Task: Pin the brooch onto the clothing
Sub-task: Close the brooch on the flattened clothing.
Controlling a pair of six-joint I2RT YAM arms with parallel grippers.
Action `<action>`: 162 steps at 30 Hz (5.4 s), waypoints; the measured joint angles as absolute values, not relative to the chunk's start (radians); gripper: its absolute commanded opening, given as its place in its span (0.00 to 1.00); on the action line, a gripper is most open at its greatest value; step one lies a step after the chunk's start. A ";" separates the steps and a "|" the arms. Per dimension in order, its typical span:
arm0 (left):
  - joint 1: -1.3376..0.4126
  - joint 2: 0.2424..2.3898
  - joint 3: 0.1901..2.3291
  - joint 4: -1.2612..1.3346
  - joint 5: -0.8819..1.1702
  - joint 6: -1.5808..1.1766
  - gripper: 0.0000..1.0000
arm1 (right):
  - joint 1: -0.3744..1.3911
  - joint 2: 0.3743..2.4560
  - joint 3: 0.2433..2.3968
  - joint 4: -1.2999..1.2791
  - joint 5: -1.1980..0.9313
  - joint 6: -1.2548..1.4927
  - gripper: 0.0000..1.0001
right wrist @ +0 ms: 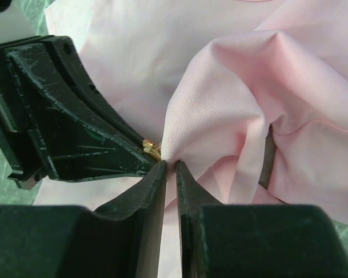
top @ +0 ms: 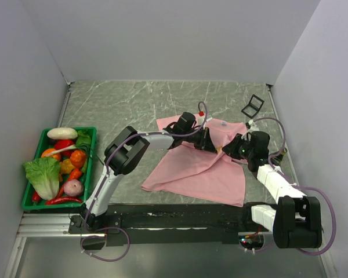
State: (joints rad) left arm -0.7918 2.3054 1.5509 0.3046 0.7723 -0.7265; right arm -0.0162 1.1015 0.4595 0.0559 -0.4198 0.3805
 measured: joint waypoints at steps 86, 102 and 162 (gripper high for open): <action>-0.785 2.322 1.533 0.339 0.798 -0.837 0.01 | 0.262 1.108 0.390 0.172 0.061 0.588 0.14; -0.786 2.322 1.533 0.323 0.794 -0.837 0.01 | 0.313 1.132 0.393 0.173 0.139 0.591 0.14; -0.829 2.322 1.522 0.236 0.647 -0.806 0.01 | 0.382 1.316 0.443 0.167 0.270 0.633 0.11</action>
